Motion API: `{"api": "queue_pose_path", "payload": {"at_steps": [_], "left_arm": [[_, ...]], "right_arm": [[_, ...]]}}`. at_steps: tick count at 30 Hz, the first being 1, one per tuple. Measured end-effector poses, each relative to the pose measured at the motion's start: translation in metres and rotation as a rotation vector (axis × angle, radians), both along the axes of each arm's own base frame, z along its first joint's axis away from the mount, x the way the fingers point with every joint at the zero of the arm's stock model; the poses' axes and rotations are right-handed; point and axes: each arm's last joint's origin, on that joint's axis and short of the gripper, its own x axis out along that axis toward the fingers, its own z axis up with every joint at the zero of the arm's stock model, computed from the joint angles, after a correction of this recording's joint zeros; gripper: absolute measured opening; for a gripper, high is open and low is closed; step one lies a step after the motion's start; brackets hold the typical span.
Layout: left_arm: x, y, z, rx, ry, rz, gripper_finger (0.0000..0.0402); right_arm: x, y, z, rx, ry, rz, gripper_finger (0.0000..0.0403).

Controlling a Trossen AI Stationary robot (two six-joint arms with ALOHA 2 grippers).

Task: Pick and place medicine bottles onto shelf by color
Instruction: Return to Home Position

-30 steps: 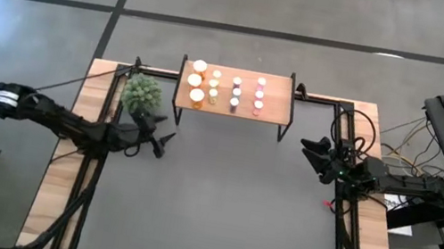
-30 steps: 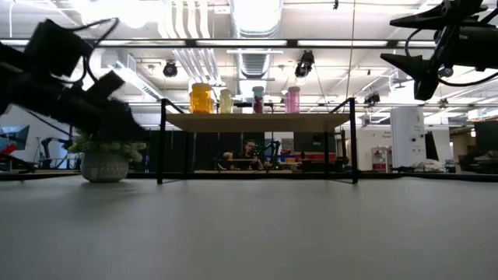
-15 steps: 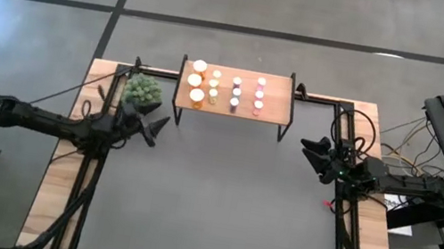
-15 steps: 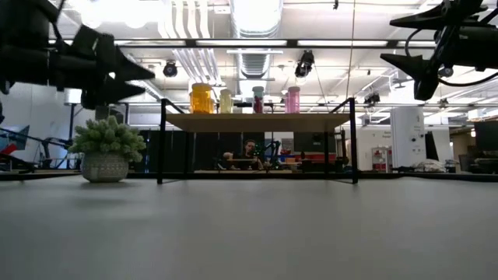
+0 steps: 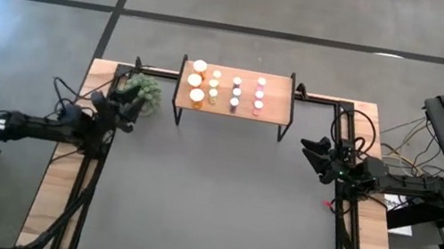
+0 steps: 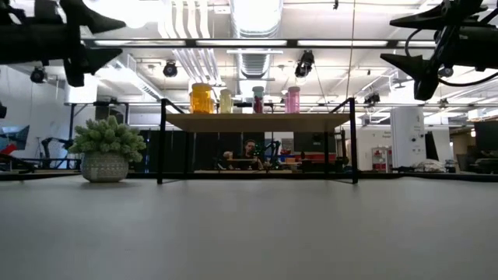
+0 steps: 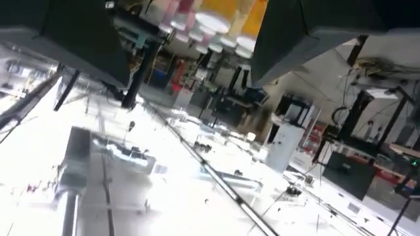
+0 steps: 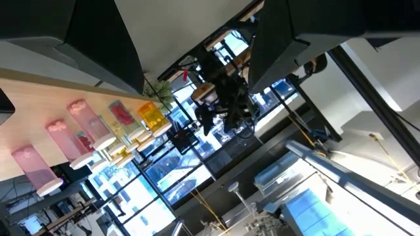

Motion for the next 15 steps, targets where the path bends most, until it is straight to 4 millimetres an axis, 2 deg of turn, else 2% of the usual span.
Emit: {"api": "queue_pose_path", "payload": {"at_steps": [7,15], "left_arm": [[-0.017,-0.001,0.010,0.007,-0.159,0.000,0.0302],[-0.017,-0.001,0.012,0.007,-0.178,0.002,0.0302]], "right_arm": [[0.000,0.000,0.000,0.000,0.000,0.000,0.0265],[0.000,0.000,0.000,0.000,0.001,0.000,0.0265]]}}
